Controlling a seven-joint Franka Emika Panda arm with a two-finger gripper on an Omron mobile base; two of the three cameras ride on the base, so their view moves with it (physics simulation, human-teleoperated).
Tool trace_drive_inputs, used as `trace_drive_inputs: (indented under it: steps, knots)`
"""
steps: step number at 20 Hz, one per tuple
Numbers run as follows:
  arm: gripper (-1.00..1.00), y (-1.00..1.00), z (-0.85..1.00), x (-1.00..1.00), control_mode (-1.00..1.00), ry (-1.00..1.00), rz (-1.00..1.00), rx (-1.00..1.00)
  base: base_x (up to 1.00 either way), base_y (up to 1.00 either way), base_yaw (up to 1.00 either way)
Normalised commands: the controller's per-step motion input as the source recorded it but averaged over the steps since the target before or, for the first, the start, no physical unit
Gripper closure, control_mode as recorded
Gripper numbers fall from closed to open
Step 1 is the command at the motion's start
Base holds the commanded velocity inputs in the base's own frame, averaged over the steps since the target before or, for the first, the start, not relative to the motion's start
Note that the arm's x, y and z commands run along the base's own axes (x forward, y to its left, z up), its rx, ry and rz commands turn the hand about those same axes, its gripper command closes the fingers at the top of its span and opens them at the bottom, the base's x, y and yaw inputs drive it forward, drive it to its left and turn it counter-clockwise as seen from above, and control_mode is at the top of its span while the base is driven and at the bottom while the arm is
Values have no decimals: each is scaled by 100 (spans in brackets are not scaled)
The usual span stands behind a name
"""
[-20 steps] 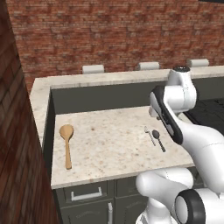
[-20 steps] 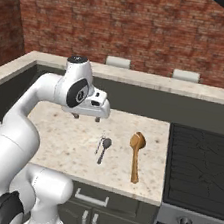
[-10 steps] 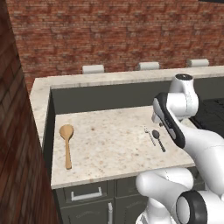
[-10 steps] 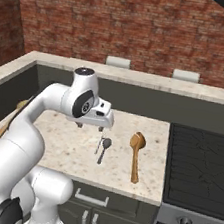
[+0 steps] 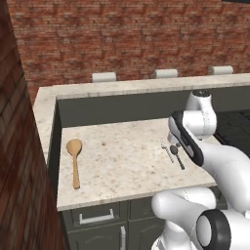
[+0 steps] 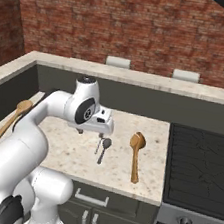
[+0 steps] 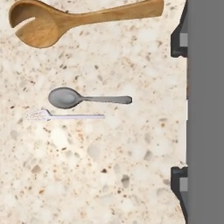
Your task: Organize the utensils by type. Pick up the wooden spoons from the counter and place them in the open cabinet. Then pick up the metallic utensils from the counter and place them in the open drawer.
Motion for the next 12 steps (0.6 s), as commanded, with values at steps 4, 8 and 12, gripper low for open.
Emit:
trace_drive_inputs:
  steps: [4,8,12]
  knots:
    - [-100,-6,-27,16,-100,2,0,0,0,0,0]
    - [-100,-14,-22,16,-100,0,0,0,0,0,0]
    - [-100,-11,-26,18,-100,3,0,0,0,0,0]
